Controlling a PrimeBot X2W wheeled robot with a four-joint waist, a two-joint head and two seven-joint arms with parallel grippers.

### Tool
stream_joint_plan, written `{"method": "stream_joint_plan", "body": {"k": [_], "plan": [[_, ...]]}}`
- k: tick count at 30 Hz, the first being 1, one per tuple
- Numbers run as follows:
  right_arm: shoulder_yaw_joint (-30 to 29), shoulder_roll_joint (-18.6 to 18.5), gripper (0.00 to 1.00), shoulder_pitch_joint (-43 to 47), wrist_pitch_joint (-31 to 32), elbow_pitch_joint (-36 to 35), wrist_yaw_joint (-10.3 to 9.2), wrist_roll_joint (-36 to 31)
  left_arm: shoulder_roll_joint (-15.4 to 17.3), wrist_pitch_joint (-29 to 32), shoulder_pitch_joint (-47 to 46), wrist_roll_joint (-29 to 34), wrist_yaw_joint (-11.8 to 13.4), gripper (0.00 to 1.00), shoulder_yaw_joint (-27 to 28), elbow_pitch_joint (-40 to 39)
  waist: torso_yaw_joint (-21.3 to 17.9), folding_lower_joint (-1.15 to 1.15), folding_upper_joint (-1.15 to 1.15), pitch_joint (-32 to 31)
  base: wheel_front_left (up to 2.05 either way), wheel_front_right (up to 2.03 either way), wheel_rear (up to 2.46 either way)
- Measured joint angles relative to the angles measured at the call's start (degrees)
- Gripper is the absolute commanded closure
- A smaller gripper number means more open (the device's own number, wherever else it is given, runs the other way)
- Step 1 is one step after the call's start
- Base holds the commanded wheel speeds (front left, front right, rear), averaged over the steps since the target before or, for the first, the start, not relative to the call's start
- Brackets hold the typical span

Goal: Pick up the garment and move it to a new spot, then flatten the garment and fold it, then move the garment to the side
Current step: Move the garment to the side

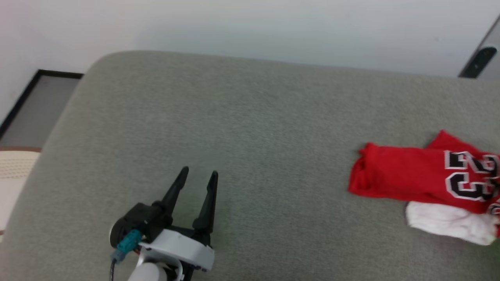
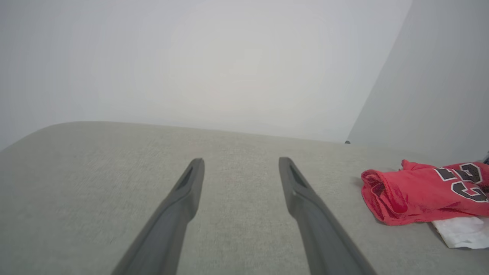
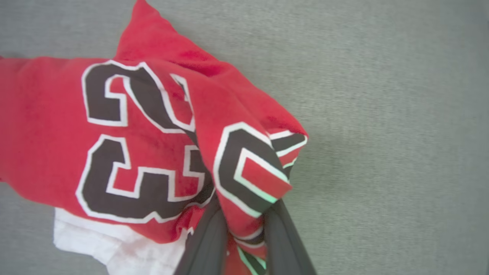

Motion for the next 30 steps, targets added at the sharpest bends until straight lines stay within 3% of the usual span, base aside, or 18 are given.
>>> {"method": "stream_joint_plan", "body": {"k": [12,18,26,30], "plan": [[-7.4,-8.3,1.0,0.6,-0.9,-1.6,0.0,-2.0,0.6,0.0,-3.1,0.2,0.0,0.0,-0.7,-1.2,-4.5,0.0,0.0,5.5,0.0,0.0,0.0],[-11.7,-10.2,1.0,1.9,-0.3,-3.2,0.0,-3.8,0.7,0.0,-4.6,0.4,0.0,0.0,-1.0,-1.7,-6.1,0.0,0.0,8.2,0.0,0.0,0.0],[-18.2,-10.4,1.0,4.4,0.9,-5.1,0.0,-8.0,1.2,0.0,-6.2,0.4,0.0,0.0,-1.6,-2.2,-7.3,0.0,0.0,11.6,0.0,0.0,0.0],[-21.4,-8.4,1.0,4.9,1.9,-5.3,0.0,-10.4,1.7,0.0,-6.5,0.3,0.0,0.0,-1.8,-2.2,-7.4,0.0,0.0,13.0,0.0,0.0,0.0]]}}
